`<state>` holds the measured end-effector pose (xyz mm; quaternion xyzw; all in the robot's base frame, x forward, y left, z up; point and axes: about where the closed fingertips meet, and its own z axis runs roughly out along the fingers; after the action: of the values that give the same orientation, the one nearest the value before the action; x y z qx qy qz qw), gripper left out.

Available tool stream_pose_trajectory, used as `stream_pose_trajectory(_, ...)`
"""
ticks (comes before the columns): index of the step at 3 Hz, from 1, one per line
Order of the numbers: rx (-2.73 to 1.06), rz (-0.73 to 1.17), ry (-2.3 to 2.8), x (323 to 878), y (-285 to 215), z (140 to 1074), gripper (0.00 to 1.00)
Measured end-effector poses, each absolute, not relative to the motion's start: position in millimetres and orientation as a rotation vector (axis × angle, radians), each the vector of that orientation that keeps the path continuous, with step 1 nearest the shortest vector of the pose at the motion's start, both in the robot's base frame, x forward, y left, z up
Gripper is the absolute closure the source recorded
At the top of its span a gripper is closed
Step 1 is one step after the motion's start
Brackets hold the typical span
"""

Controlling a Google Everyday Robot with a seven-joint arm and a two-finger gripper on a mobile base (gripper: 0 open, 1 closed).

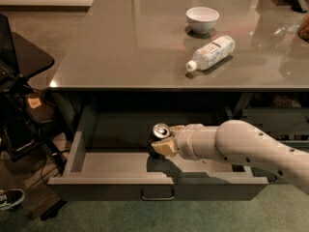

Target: Place pepsi can into top drawer

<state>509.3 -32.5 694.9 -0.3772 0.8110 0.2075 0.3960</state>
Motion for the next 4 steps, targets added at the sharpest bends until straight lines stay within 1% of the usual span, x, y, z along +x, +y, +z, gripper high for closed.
stream_pose_trajectory(1,-0.956,0.526,2.056,509.3,-32.5,694.9,1.0)
stream_pose_trajectory(2,-0.956,0.526,2.055,509.3,-32.4,694.9,0.87)
stream_pose_trajectory(4,-0.956,0.526,2.055,509.3,-32.4,694.9,0.4)
